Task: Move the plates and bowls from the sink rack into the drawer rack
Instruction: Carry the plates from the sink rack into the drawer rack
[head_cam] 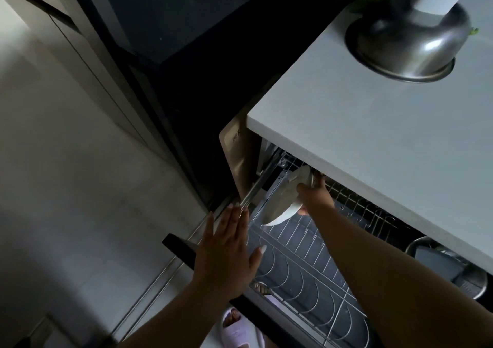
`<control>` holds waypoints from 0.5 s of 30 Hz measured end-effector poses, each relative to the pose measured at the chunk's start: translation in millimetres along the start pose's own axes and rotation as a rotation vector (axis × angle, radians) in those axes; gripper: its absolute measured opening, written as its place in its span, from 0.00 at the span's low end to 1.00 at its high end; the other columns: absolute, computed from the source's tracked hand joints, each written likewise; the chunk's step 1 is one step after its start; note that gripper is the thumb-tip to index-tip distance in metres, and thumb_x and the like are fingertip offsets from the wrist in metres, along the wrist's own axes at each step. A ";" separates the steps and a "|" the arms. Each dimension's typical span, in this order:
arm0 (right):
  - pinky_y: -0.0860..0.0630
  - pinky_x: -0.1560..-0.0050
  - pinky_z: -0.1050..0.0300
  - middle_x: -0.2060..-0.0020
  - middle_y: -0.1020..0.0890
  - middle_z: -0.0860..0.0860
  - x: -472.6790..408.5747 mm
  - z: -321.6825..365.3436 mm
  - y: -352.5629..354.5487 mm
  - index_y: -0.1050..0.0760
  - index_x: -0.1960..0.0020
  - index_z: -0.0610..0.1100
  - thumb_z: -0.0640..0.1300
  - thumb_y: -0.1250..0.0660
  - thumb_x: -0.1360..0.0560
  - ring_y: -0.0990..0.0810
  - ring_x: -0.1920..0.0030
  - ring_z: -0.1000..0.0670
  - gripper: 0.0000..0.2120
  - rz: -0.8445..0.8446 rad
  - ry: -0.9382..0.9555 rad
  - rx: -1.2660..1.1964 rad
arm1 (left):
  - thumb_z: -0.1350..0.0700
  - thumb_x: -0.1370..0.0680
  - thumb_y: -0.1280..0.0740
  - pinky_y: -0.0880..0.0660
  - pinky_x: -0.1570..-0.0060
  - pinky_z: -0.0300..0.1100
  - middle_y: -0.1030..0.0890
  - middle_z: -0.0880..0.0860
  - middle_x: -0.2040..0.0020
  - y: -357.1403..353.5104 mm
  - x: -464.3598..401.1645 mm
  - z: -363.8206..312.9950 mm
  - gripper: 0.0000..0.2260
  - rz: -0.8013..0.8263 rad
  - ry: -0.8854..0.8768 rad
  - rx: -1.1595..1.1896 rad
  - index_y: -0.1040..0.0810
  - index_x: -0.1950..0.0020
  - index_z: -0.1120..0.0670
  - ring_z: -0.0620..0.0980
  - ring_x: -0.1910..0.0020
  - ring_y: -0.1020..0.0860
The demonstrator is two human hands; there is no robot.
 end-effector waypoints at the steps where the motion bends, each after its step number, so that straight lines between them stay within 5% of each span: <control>1: 0.18 0.60 0.46 0.48 0.21 0.43 -1.0 -1.3 -0.7 0.50 0.24 0.56 0.45 0.38 0.23 0.19 0.62 0.43 0.33 0.001 -0.008 -0.026 | 0.35 0.22 0.48 0.45 0.32 0.57 0.32 0.59 0.27 0.1 -0.2 -0.2 0.34 0.006 -0.001 0.002 0.37 0.25 0.58 0.54 0.28 0.34; 4: 0.19 0.69 0.54 0.44 0.21 0.42 -4.2 -2.2 0.2 0.48 0.24 0.55 0.45 0.38 0.23 0.20 0.65 0.45 0.31 -0.012 -0.037 -0.057 | 0.35 0.22 0.50 0.44 0.32 0.57 0.31 0.58 0.28 0.2 0.1 -0.8 0.34 0.009 -0.012 0.011 0.38 0.25 0.58 0.54 0.28 0.33; 8: 0.19 0.53 0.43 0.59 0.21 0.48 -11.7 4.6 -1.6 0.41 0.28 0.48 0.49 0.38 0.23 0.20 0.66 0.46 0.26 -0.033 -0.036 0.035 | 0.33 0.22 0.55 0.45 0.27 0.58 0.36 0.57 0.25 1.9 0.5 -1.6 0.36 0.040 0.005 0.040 0.43 0.24 0.57 0.53 0.25 0.38; 12: 0.20 0.49 0.43 0.66 0.23 0.50 -21.5 19.2 -10.1 0.34 0.41 0.46 0.51 0.40 0.23 0.16 0.60 0.43 0.14 0.000 -0.045 0.107 | 0.33 0.25 0.60 0.55 0.25 0.56 0.49 0.55 0.22 5.6 0.2 -1.4 0.38 0.050 -0.001 0.056 0.53 0.21 0.56 0.51 0.22 0.51; 15: 0.20 0.48 0.46 0.63 0.19 0.47 -31.6 26.1 -15.3 0.29 0.51 0.43 0.53 0.41 0.23 0.16 0.61 0.45 0.13 0.033 -0.075 0.105 | 0.34 0.24 0.53 0.42 0.28 0.57 0.34 0.57 0.26 5.7 0.6 -1.4 0.36 0.062 0.021 0.058 0.39 0.24 0.58 0.53 0.26 0.36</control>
Point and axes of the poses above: each hand's wrist, its own x-axis away from the middle knuckle, its own y-axis out of the back of the hand, z = x × y, the point moved 2 cm from there along -x, towards the middle knuckle
